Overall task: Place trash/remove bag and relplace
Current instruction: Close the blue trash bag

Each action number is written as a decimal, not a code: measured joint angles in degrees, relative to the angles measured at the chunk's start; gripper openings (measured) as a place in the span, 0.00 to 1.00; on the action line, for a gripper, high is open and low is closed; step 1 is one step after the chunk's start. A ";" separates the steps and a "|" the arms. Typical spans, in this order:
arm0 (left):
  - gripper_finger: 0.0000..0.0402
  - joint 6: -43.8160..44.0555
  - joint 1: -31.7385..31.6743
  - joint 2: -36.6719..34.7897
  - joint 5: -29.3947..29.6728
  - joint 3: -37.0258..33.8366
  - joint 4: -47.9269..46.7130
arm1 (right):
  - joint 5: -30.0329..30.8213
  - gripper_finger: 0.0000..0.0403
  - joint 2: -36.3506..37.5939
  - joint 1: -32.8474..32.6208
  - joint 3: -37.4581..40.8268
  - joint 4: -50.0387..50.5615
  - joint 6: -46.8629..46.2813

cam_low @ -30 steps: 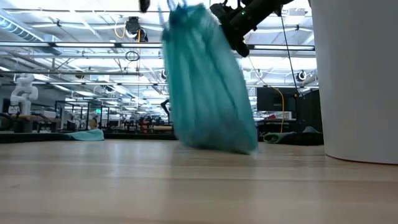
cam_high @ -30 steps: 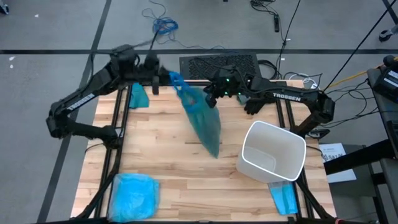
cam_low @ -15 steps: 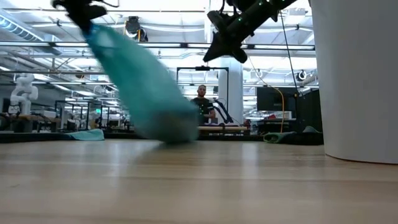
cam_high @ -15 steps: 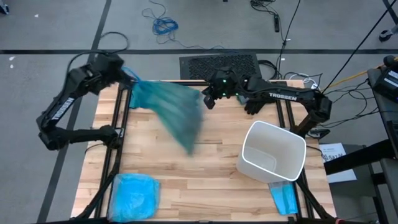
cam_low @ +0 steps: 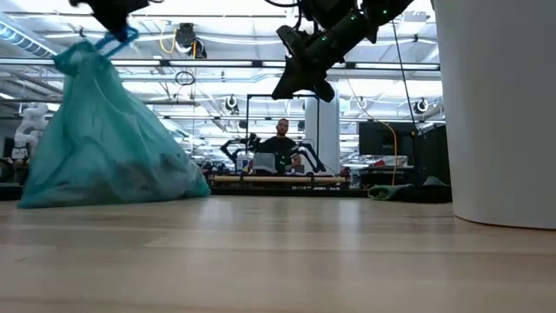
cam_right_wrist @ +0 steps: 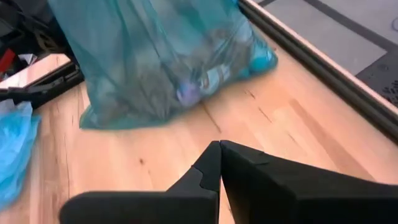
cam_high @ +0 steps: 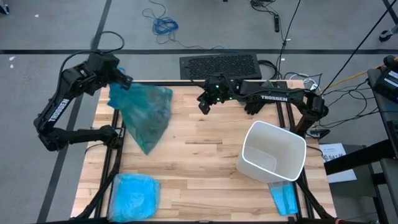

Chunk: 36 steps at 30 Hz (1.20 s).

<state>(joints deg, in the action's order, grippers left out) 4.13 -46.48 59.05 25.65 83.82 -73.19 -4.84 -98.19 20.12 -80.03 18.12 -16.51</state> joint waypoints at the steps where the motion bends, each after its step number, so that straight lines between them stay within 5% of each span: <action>1: 0.00 0.08 0.00 0.35 -4.41 -0.63 1.00 | -0.02 0.00 -0.02 0.00 0.03 0.07 0.00; 9: 0.00 2.98 0.07 6.33 -21.86 -13.12 3.24 | -1.34 0.00 0.04 0.04 0.02 -0.82 0.00; 20: 0.00 7.58 -0.08 15.04 -29.13 -38.62 26.29 | -2.60 0.00 0.04 0.02 0.02 -0.67 -0.38; 28: 0.00 8.63 -1.51 23.98 -32.79 -44.45 32.16 | -2.82 0.00 0.04 0.02 0.02 -0.43 -0.34; 36: 0.00 7.58 -1.55 25.77 -33.74 -44.69 33.38 | -2.77 0.00 0.09 0.04 0.02 -0.31 -0.20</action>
<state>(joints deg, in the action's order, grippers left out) 11.70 -48.03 84.82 -8.09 39.13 -39.81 -7.62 -98.10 20.16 -80.01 17.81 -16.71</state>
